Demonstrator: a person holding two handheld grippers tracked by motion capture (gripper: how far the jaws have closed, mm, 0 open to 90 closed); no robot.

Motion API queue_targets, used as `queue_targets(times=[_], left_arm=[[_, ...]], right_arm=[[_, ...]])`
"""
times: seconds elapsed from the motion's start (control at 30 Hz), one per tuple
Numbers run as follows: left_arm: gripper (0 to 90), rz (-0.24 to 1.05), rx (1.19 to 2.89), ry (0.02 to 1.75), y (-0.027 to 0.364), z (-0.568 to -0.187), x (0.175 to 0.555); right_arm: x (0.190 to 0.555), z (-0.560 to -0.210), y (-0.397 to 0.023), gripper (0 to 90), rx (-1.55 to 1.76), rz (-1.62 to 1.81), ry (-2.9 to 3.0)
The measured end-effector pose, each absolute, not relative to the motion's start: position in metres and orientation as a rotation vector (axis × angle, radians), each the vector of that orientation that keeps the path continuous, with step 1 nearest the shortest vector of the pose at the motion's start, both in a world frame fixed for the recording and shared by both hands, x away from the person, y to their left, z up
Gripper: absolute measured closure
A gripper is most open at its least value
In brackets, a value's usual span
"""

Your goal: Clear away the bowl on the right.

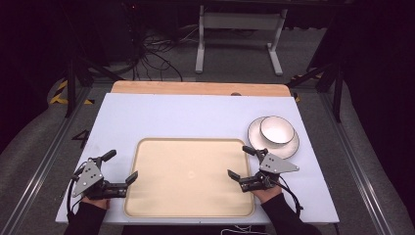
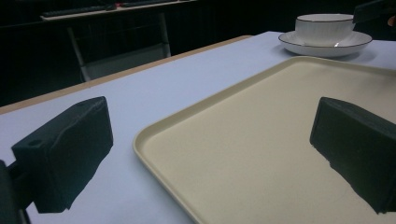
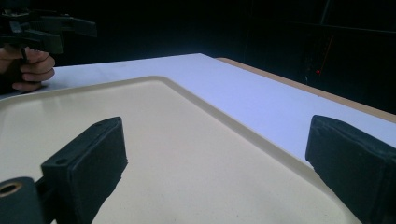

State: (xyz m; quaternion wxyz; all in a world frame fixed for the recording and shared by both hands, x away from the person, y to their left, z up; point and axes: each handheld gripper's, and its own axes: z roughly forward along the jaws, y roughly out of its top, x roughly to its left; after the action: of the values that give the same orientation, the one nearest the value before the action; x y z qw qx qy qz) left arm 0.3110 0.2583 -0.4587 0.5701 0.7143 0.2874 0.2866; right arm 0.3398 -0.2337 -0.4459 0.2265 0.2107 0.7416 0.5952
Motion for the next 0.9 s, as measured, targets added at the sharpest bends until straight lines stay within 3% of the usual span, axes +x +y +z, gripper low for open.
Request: queue_targets(times=[0.57,0.9], left_arm=[[0.2,0.675,1.679,0.674,0.258,-0.459,0.311],[0.1,0.678,1.684,0.678,0.257,-0.459,0.311]], right_arm=[[0.340,-0.443,-0.236,5.6,0.602,1.672,2.031],[0.341,-0.420,-0.236,6.2,0.614,1.638,2.028]])
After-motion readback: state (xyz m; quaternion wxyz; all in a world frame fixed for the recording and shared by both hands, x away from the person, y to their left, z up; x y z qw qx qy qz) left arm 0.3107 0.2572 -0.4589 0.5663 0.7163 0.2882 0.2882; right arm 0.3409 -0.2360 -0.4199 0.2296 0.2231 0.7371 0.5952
